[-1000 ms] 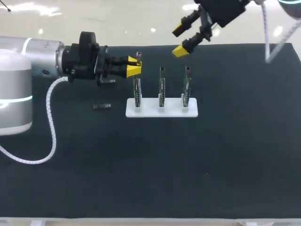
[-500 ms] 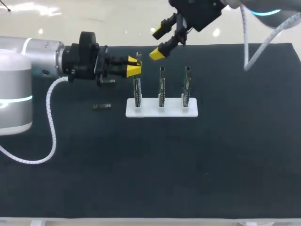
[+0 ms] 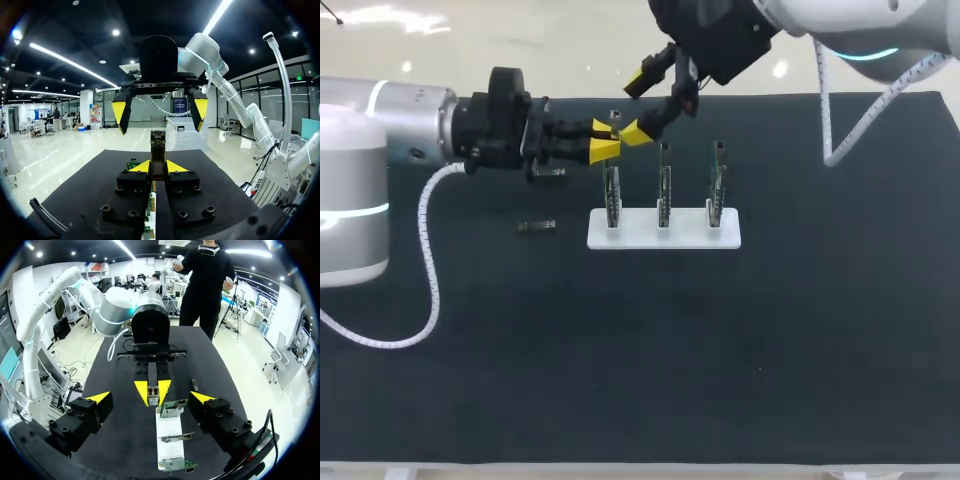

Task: Pick up the optical module with the left hand, and insert it into the network port with the right hand.

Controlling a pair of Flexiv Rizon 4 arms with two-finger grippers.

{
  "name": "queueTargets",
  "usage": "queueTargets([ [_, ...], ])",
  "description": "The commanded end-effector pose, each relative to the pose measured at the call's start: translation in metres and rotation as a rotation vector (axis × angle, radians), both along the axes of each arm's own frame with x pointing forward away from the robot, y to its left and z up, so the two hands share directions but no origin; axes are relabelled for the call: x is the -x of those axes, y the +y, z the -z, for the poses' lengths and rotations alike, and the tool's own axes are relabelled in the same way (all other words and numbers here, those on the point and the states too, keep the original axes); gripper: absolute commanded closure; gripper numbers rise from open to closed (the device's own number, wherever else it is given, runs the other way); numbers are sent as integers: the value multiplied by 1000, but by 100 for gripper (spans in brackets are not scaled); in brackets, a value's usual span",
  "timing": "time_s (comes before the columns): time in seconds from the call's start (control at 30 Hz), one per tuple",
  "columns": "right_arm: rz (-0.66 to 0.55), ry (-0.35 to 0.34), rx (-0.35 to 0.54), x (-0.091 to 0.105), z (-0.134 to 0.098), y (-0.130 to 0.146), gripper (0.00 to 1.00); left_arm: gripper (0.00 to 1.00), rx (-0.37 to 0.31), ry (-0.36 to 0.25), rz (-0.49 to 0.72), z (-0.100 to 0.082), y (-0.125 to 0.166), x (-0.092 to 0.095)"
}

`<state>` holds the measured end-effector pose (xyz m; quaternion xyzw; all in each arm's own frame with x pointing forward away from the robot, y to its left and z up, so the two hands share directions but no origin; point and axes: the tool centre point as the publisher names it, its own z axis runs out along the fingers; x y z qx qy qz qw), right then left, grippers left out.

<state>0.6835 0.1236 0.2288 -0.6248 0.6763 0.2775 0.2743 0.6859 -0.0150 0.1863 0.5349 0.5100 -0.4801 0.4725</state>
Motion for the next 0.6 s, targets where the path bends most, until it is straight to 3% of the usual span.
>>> queueTargets([
  [0.03, -9, 2, 1, -4, 2, 8, 0, 100, 1, -2, -3, 1, 0, 0],
  [0.1, -8, -2, 0, -4, 4, 10, 0, 100, 1, -2, -3, 1, 0, 0],
  [0.23, 4, -14, 3, -3, 7, 16, 27, 100, 1, -2, -3, 1, 0, 0],
  [0.37, 13, -21, 7, -1, 9, 20, 35, 100, 1, -2, -3, 1, 0, 0],
  [0.53, 16, -21, 4, 0, 10, 22, 31, 100, 1, -2, -3, 1, 0, 0],
  [0.6, 18, -23, 4, 0, 11, 22, 35, 100, 1, -2, -3, 1, 0, 0],
])
